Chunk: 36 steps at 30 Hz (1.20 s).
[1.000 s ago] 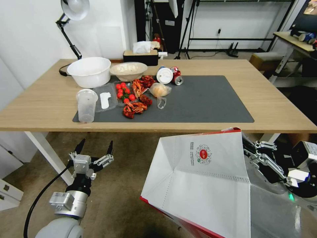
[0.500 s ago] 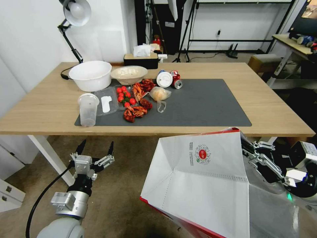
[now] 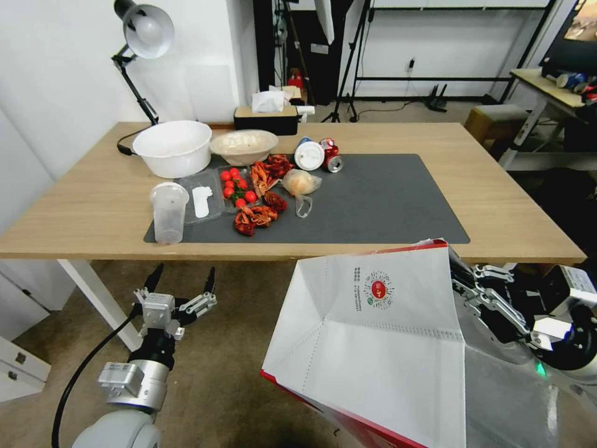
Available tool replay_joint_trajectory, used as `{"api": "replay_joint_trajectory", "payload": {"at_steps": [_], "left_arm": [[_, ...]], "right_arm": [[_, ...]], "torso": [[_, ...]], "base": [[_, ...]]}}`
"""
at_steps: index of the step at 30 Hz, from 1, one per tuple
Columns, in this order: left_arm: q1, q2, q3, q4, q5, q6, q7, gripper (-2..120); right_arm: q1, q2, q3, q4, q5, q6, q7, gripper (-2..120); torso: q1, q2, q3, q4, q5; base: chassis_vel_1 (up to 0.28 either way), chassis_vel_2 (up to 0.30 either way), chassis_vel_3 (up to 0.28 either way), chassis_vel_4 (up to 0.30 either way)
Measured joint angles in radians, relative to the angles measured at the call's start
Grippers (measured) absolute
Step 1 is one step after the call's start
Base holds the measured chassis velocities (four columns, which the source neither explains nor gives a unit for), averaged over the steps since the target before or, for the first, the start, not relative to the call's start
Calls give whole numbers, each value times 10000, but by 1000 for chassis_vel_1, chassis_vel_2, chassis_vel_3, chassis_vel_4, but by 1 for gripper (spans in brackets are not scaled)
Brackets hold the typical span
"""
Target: Pick up the food delivery bag from the floor and place it on the table.
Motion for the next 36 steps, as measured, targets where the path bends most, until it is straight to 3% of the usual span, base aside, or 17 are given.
{"api": "replay_joint_trajectory", "payload": {"at_steps": [9,22,32,36], "left_arm": [[1,29,79,89,-370,-603,-78,100],[-4,58,83,130,-351,-751,-80,100],[7,7,68,150,-279,-751,-71,100],[7,6,40,186,-271,-752,-71,100]], "right_arm": [[-38,39,3,25,-17,21,-22,0],[75,-7,4,210,233,12,169,0],[821,-354,-396,520,1289,-18,1560,0],[1429,-616,-802,753,1963,120,2948,0]], "torso": [[178,412,234,0,0],[178,407,235,0,0],[159,366,211,-1,0],[153,352,203,1,0]], "base": [[0,0,0,0],[0,0,0,0],[0,0,0,0],[0,0,0,0]]}}
